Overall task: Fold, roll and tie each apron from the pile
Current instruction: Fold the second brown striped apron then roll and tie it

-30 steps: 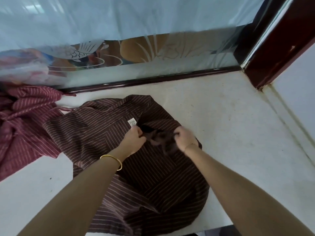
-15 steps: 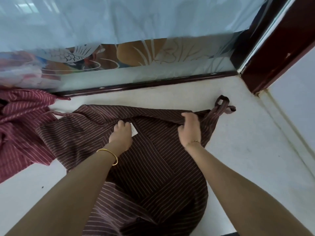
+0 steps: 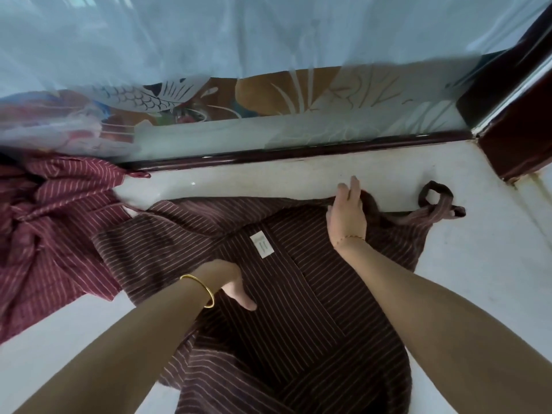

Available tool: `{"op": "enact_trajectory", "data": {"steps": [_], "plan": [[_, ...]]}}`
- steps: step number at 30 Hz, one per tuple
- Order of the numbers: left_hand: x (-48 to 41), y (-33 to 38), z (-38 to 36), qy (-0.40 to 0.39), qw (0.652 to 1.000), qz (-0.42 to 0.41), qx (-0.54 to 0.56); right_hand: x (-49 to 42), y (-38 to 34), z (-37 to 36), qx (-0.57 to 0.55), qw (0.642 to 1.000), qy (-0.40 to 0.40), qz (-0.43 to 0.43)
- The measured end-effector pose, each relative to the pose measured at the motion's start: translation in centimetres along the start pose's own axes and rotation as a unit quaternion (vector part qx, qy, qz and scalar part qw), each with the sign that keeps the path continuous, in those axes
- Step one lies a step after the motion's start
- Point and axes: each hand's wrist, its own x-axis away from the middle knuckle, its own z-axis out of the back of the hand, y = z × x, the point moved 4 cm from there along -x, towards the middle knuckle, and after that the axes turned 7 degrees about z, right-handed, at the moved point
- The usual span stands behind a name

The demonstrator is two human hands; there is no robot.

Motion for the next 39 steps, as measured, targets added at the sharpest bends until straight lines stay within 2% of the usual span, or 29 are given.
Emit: {"op": "enact_trajectory", "data": {"steps": [1,2,3,4,6,8,10,12,16,20,25,28,31,33,36,39], "plan": [[-0.2,0.3,0.2,0.038,0.999,-0.002,-0.006,0.1,-0.5,0.3,-0.013,0.997,0.027,0.074],[-0.3,0.5,0.3,0.076,0.997,-0.002,-0.014,0.6,-1.3,0.1,-0.005,0.986,0.013,0.168],[-0.3,0.6,0.6,0.121,0.993,-0.008,-0.015,1.4,-2.1,-0.3,0.024,0.967,-0.034,0.251],[-0.2,0.6,0.7,0.158,0.987,-0.018,-0.013,2.5,-2.6,-1.0,0.053,0.95,-0.101,0.292],[-0.2,0.9,0.5,0.197,0.98,-0.039,-0.008,4.1,-1.8,-2.4,0.087,0.942,-0.205,0.252],[-0.8,1.0,-0.8,0.202,0.978,-0.042,0.006,4.9,-0.2,-2.9,0.083,0.943,-0.25,0.205],[-1.0,1.1,-2.7,0.204,0.978,-0.036,0.007,6.0,0.7,-2.7,0.07,0.937,-0.271,0.208],[-1.4,0.9,-3.4,0.225,0.974,-0.039,0.012,6.3,1.7,-2.5,0.069,0.942,-0.257,0.207],[-1.2,0.2,-4.4,0.278,0.956,-0.092,0.023,8.1,2.6,-1.5,0.085,0.96,-0.211,0.164],[-1.1,-0.3,-6.4,0.326,0.933,-0.144,0.049,10.2,2.2,-1.5,0.126,0.962,-0.188,0.152],[0.6,-0.4,-7.0,0.392,0.902,-0.153,0.097,11.5,2.1,-0.4,0.151,0.965,-0.166,0.137],[2.5,-1.1,-5.5,0.456,0.868,-0.137,0.145,10.7,2.1,2.1,0.076,0.979,-0.161,0.098],[5.6,-2.4,-2.5,0.508,0.819,-0.139,0.23,8.6,2.4,5.7,-0.004,0.99,-0.134,0.049],[8.2,-3.3,-0.1,0.552,0.782,-0.147,0.249,7.0,2.3,8.8,-0.066,0.992,-0.101,0.033],[11.6,-4.8,3.4,0.588,0.74,-0.189,0.266,4.9,1.4,13.6,-0.183,0.98,-0.073,0.01],[14.4,-5.7,6.1,0.59,0.731,-0.247,0.238,3.8,0.8,18.0,-0.287,0.957,-0.018,-0.049]]}}
